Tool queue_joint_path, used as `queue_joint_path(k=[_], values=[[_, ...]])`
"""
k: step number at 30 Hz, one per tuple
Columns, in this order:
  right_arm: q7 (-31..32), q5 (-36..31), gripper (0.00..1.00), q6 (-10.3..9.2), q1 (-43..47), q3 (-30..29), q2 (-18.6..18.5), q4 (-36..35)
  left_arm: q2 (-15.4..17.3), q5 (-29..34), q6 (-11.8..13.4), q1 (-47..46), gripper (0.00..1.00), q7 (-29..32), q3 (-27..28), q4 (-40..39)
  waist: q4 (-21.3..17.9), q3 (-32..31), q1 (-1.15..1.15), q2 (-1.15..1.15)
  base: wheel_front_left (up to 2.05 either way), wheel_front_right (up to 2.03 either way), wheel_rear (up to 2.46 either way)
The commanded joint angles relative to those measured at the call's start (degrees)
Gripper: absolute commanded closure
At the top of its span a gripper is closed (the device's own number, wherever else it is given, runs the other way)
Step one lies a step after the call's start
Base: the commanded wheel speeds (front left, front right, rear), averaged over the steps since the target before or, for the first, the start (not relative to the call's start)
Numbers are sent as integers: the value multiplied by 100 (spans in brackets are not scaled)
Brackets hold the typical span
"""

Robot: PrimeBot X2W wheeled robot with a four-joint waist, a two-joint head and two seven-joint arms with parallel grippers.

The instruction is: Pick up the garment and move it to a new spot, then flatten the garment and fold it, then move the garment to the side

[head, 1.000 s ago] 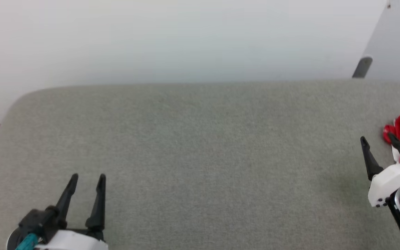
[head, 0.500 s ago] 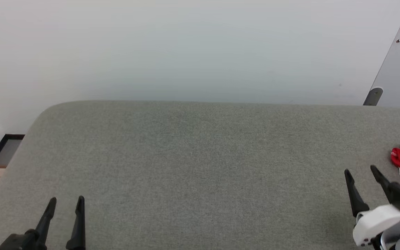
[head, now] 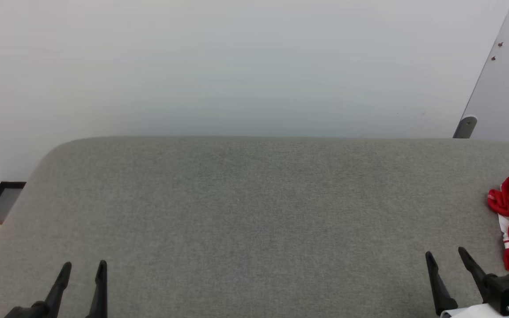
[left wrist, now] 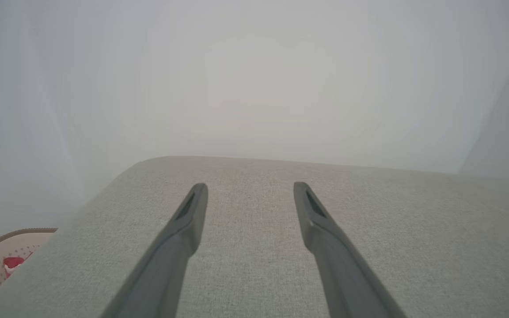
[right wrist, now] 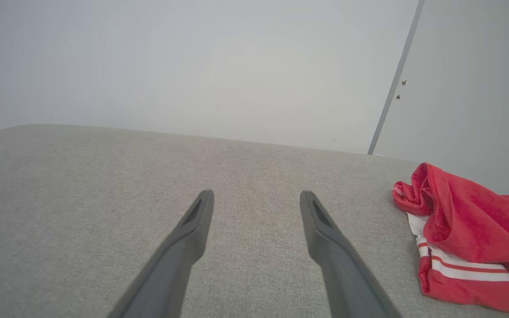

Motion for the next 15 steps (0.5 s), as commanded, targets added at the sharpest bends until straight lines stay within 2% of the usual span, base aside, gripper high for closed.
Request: queue_joint_path(k=[1, 15], values=[[-26, -53, 0, -6, 114, 0, 45, -82, 11, 42, -11, 66, 0, 6, 2, 7, -26, -4, 0, 0, 0, 0, 0], [-27, -116, 0, -6, 491, -3, 235, -379, 27, 32, -19, 97, 0, 6, -68, 23, -94, -8, 0, 0, 0, 0, 0]])
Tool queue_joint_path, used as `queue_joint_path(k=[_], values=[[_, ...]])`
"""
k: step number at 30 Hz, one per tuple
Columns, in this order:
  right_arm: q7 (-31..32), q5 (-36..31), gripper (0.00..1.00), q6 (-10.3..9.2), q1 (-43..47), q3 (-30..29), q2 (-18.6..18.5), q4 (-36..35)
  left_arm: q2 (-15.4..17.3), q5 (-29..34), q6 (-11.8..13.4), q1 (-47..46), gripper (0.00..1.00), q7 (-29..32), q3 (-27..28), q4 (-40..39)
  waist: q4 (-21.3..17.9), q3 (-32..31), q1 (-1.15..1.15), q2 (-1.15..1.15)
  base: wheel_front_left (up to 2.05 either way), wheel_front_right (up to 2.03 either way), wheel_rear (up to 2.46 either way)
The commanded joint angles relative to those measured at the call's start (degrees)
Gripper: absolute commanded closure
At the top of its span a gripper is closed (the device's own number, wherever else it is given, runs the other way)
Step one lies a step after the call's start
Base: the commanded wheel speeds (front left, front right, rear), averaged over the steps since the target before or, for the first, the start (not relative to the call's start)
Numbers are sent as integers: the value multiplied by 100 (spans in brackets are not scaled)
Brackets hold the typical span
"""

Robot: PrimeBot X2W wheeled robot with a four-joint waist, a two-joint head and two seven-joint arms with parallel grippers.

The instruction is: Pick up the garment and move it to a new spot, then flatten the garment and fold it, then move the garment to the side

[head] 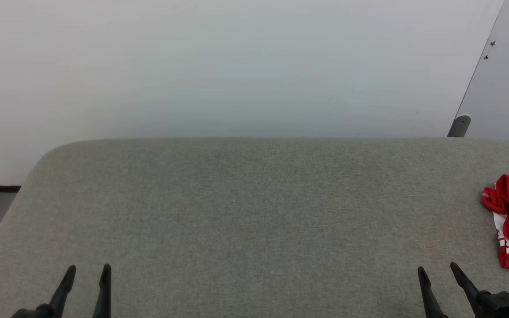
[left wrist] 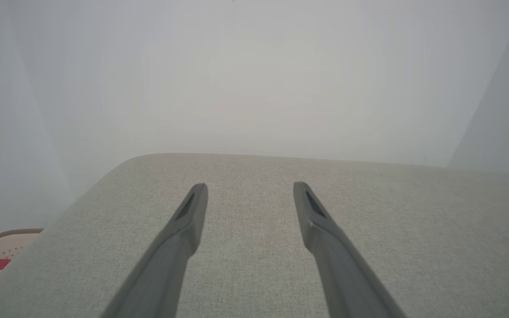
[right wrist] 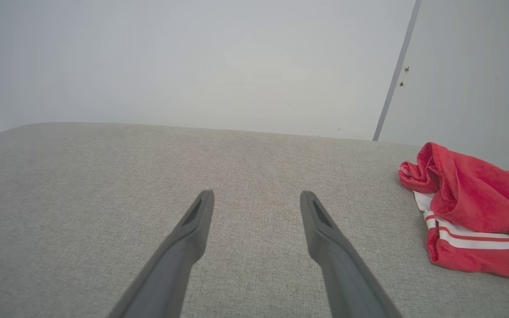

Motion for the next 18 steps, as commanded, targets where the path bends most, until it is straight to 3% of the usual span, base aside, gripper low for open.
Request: queue_joint_path(k=[1, 4, 5, 10, 18], values=[[-27, -48, 0, -6, 29, 12, -7, -13, 37, 43, -13, 48, 0, 5, -38, 9, 0, 4, 0, 0, 0, 0, 0], [-27, -9, 0, -6, 51, 54, 9, -3, 52, 38, -13, 24, 0, 5, -70, -14, 8, 10, 0, 0, 0, 0, 0], [-1, 9, 100, 0, 8, 47, 0, 2, 39, 1, -1, 0, 100, -1, -79, -6, 7, 10, 0, 0, 0, 0, 0], [42, 36, 100, 0, 91, 43, 64, 201, -110, -25, 1, 85, 100, 6, -135, 201, 6, 11, 0, 0, 0, 0, 0], [289, 906, 100, 0, -27, -81, 124, 188, -247, -785, 0, -83, 100, 242, -82, 273, -15, 50, 0, 0, 0, 0, 0]])
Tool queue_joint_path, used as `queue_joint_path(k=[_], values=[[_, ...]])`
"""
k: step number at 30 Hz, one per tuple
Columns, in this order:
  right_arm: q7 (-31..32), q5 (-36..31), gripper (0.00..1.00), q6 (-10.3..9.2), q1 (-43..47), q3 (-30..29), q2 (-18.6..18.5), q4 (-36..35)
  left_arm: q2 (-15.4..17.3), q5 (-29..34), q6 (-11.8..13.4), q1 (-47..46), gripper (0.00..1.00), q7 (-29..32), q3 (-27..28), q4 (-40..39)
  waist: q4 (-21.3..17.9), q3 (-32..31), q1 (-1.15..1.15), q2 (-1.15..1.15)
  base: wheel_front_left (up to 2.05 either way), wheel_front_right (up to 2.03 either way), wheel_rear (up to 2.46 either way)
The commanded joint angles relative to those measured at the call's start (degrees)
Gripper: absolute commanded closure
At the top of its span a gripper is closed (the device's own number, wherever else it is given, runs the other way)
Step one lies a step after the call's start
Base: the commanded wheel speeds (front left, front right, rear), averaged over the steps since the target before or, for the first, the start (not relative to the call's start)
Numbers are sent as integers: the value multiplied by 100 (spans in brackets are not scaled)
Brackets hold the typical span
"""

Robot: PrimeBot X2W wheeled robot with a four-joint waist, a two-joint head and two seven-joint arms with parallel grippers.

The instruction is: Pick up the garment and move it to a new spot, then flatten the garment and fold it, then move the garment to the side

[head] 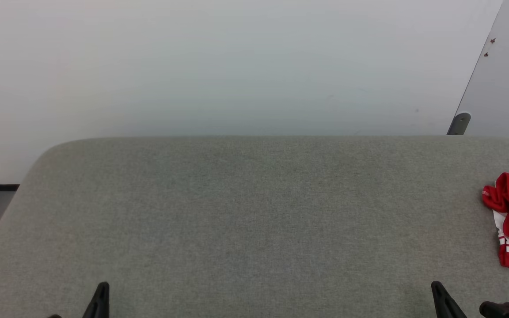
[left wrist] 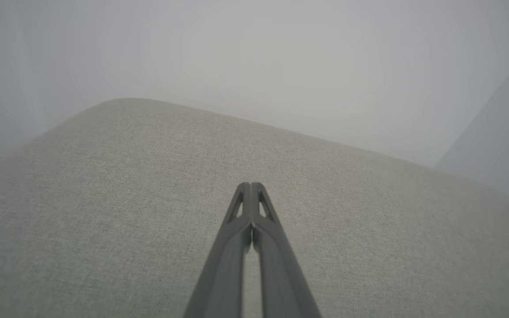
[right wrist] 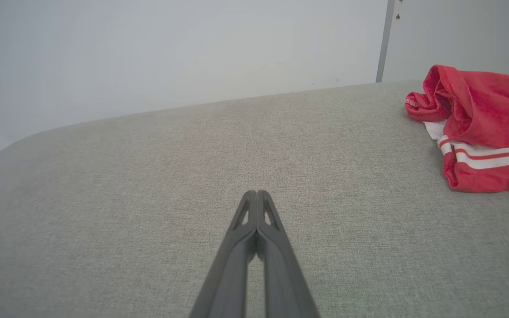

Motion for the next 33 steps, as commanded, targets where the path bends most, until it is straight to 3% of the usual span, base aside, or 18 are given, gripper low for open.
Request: queue_joint_path(k=[1, 33], values=[[42, 240, 100, 0, -169, -63, -1, -119, 30, -216, -1, -185, 100, 37, 53, -75, -4, 7, 0, 0, 0, 0, 0], [757, 3150, 100, -2, -529, -365, 188, -324, -373, -2749, -6, -737, 100, 782, 199, 62, -88, 169, 0, 0, 0, 0, 0]])
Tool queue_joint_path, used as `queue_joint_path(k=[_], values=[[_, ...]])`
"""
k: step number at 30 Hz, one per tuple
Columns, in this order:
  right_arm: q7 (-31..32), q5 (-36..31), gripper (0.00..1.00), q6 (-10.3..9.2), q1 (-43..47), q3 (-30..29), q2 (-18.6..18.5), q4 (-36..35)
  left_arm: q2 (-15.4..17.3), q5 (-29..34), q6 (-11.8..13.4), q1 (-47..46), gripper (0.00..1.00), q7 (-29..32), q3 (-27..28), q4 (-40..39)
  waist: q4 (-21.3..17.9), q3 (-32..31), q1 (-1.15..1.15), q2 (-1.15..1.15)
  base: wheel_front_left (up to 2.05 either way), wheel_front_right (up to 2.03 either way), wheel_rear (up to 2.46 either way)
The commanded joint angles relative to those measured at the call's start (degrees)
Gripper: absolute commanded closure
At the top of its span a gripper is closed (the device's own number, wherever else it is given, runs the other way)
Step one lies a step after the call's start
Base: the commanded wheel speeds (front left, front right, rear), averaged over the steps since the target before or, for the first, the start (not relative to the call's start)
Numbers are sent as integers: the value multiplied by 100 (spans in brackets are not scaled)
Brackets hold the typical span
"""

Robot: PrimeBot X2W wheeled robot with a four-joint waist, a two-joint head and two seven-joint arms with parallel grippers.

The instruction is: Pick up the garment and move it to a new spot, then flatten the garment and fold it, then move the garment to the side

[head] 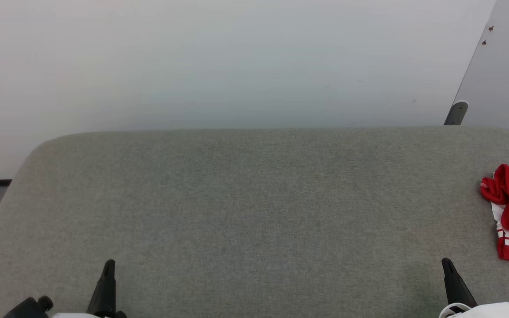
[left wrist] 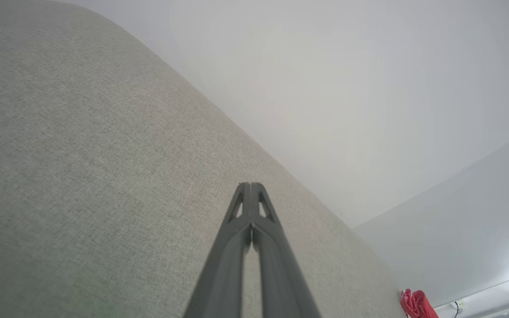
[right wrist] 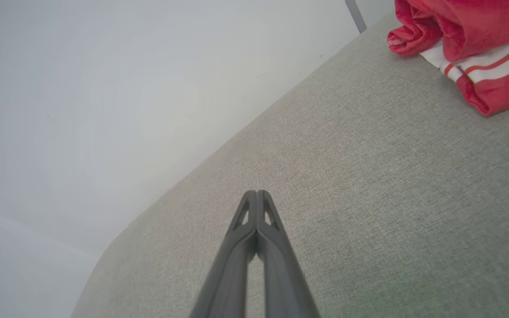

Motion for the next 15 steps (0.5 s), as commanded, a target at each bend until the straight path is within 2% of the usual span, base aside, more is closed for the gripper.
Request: queue_joint_path(k=[1, 15], values=[[37, 222, 100, -2, -174, -38, 3, -93, 6, -170, -7, -157, 100, 32, 40, -47, -5, 8, 0, 0, 0, 0, 0], [288, 1200, 100, -2, -302, -149, 69, -154, -129, -1028, -9, -345, 100, 290, 93, 5, -42, 79, 0, 0, 0, 0, 0]])
